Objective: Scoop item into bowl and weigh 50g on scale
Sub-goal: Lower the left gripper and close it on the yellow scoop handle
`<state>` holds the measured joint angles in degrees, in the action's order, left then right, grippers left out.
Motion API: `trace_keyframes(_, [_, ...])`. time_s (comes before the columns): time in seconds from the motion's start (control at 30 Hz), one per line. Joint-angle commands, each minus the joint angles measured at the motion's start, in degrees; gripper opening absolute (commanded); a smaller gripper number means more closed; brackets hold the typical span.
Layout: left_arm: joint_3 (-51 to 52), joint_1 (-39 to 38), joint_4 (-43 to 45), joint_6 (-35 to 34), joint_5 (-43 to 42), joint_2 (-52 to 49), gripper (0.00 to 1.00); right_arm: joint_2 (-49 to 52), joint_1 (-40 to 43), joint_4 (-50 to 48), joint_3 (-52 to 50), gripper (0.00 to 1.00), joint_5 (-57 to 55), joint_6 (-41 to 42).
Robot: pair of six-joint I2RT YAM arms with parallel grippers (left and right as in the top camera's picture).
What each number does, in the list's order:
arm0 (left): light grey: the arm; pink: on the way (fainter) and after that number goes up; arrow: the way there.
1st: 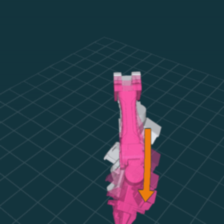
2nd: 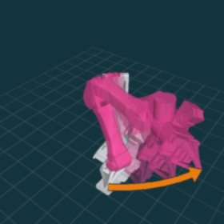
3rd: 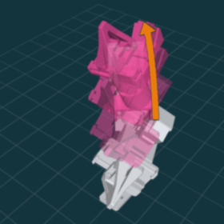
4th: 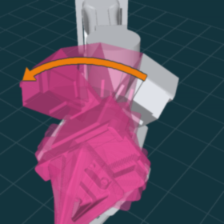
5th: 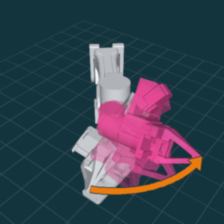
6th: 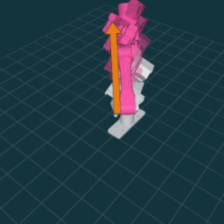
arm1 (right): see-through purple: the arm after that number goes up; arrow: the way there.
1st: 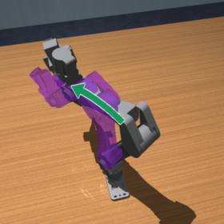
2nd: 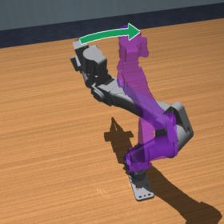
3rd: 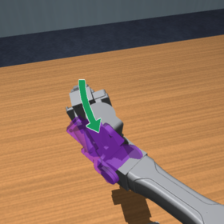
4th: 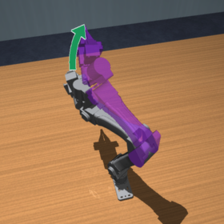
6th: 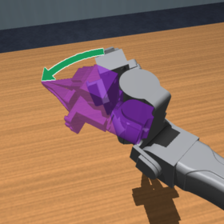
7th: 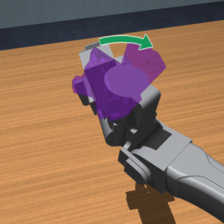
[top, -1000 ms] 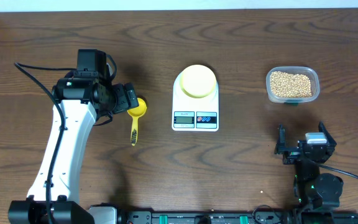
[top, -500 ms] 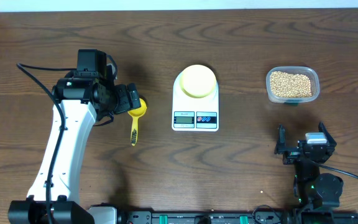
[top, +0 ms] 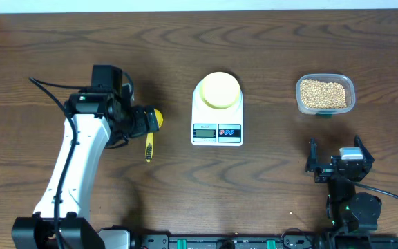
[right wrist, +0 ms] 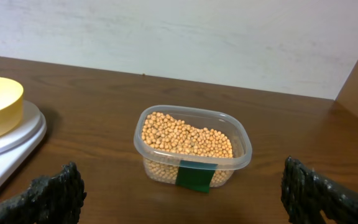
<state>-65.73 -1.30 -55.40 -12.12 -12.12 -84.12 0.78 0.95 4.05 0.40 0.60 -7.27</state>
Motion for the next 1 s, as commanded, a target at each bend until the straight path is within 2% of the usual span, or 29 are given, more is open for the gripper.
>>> trace_keyframes(0.0, [2.4, 0.0, 1.6, 0.7, 2.2, -1.0, 0.98, 0.0, -0.6, 0.3, -0.1, 0.99, 0.0, -0.1])
trace_keyframes(0.1, [4.1, 0.0, 3.8, 0.7, 4.5, -1.9, 1.00, 0.0, -0.6, 0.3, -0.1, 0.99, 0.0, -0.1])
trace_keyframes(0.2, [6.7, 0.0, 6.5, 0.6, 4.4, -3.1, 0.96, 0.0, -0.6, 0.3, -0.1, 0.99, 0.0, -0.1])
trace_keyframes(0.43, [7.4, 0.0, 7.4, 0.7, 4.3, -5.6, 0.96, 0.0, -0.6, 0.3, -0.1, 0.99, 0.0, -0.1])
trace_keyframes(0.5, [7.4, 0.0, 7.7, 0.7, 4.0, -5.7, 0.89, 0.0, -0.6, 0.3, -0.1, 0.99, 0.0, -0.1])
trace_keyframes(0.63, [7.6, 0.0, 8.4, 0.7, 4.0, -6.6, 0.88, 0.0, -0.6, 0.3, -0.1, 0.99, 0.0, -0.1])
trace_keyframes(0.9, [11.0, 0.0, 13.5, 6.7, 3.7, -7.2, 0.87, 0.0, -0.6, 0.3, -0.1, 0.99, 0.0, -0.1])
trace_keyframes(0.97, [11.9, 0.0, 14.2, 8.2, 1.4, -7.3, 0.87, 0.0, -0.6, 0.3, -0.1, 0.99, 0.0, -0.1])
